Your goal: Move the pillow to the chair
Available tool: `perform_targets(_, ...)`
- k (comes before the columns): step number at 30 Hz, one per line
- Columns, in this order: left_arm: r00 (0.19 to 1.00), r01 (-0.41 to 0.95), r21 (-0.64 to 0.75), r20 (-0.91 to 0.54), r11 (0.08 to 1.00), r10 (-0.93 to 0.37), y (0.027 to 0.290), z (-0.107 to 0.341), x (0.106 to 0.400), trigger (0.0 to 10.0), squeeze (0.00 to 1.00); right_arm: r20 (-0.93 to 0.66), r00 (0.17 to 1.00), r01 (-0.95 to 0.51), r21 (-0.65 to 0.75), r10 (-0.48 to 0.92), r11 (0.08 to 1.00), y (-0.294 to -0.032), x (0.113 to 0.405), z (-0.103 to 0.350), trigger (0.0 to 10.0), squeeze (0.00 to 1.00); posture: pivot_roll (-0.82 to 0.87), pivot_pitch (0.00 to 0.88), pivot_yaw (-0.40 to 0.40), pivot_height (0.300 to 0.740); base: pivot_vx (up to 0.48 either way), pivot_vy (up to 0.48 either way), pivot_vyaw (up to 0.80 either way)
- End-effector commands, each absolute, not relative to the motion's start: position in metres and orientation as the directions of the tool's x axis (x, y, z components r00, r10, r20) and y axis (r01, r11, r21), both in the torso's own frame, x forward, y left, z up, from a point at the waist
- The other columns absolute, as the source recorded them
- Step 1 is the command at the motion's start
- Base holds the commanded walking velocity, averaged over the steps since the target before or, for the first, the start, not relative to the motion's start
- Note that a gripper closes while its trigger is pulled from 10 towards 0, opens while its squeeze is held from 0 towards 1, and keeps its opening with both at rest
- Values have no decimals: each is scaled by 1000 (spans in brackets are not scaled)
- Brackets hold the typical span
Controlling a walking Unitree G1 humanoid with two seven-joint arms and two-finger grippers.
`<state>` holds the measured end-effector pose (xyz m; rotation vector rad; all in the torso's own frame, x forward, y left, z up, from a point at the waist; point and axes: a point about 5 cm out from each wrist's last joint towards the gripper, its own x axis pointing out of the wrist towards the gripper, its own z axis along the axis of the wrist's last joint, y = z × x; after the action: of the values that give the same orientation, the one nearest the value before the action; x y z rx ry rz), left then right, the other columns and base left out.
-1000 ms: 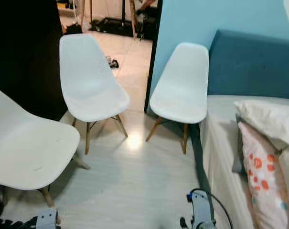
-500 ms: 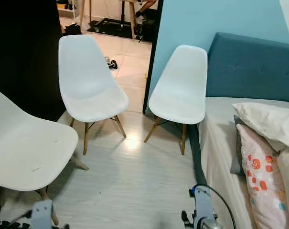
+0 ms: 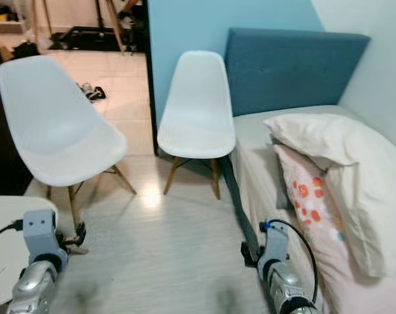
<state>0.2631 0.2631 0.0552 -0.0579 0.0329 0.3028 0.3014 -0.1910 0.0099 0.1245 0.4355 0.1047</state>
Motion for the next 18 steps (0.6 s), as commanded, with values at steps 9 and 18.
perform_targets(9,949,-218,-202,186,955,256,233,123,270,10000,0,-32,940,-330,172,340,928,-142,362,105,10000,0,17,0,-97,740,133,0,-260)
perform_targets(18,955,-151,-229,216,962,201,217,146,264,10000,0,98,914,-405,133,395,905,-131,374,143,10000,0,7,0,-116,740,390,0,-138)
